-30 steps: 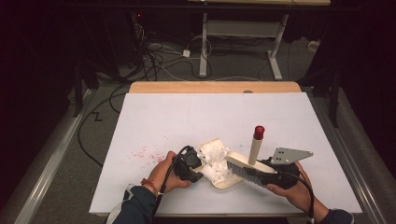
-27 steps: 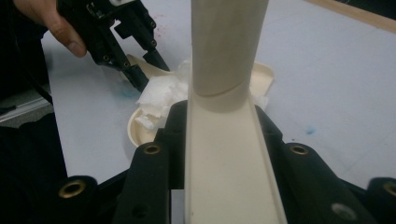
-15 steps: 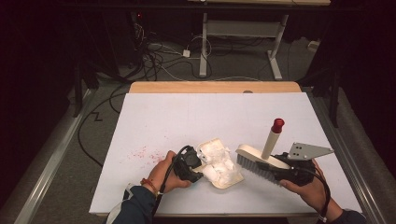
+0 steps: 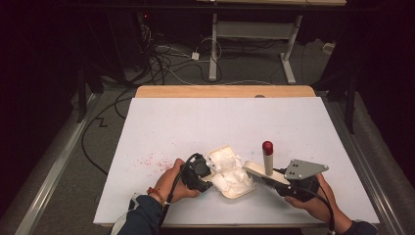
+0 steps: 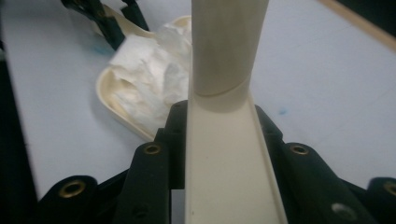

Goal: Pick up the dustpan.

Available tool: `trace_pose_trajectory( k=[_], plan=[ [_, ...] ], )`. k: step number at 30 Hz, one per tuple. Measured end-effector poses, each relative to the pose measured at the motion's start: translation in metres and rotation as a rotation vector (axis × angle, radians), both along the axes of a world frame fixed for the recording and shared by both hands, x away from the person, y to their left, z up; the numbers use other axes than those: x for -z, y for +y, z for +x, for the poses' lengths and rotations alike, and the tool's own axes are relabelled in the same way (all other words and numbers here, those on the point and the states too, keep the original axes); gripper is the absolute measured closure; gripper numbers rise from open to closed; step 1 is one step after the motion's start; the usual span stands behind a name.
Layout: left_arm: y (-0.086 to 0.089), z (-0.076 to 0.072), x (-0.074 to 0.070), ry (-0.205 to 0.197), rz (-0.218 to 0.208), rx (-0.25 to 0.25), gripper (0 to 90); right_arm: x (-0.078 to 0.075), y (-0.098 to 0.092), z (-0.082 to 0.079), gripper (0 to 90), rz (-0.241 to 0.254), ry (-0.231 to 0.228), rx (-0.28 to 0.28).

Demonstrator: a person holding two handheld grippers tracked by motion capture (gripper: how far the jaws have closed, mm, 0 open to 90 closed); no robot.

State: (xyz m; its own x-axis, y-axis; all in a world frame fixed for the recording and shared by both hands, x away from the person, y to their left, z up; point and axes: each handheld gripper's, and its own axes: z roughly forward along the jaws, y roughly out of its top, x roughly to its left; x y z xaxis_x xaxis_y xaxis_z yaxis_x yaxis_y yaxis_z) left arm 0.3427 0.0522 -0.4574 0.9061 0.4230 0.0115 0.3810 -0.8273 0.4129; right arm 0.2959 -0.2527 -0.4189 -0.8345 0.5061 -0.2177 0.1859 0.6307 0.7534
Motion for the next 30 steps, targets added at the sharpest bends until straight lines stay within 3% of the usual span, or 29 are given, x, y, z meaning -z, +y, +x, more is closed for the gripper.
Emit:
trace_pose_trajectory(
  k=[2,6,10,13,17,23,30],
  plan=[
    [0.000,0.000,0.000,-0.001,0.001,0.001,62.5,0.001,0.002,-0.002,68.1,-0.014,-0.053,0.014],
    [0.000,0.000,0.000,0.000,0.000,0.001,62.6,-0.002,-0.001,-0.002,68.1,0.071,-0.096,0.027],
    [0.000,0.000,0.001,0.001,-0.001,0.001,62.6,-0.009,-0.007,-0.004,68.1,0.204,-0.083,-0.003],
    [0.000,0.000,0.001,0.000,0.000,0.000,62.6,-0.013,-0.008,-0.005,68.1,0.235,-0.083,0.001],
    [0.000,0.000,0.001,0.001,0.001,0.000,62.6,-0.013,-0.007,0.001,68.1,0.207,-0.096,0.051],
    [-0.001,0.000,0.001,0.002,0.002,-0.003,62.6,0.005,-0.007,0.025,68.1,0.150,-0.083,0.179],
    [-0.006,-0.002,0.000,-0.001,-0.005,-0.009,62.6,0.025,0.018,0.037,68.2,0.137,-0.052,0.193]
  ],
)
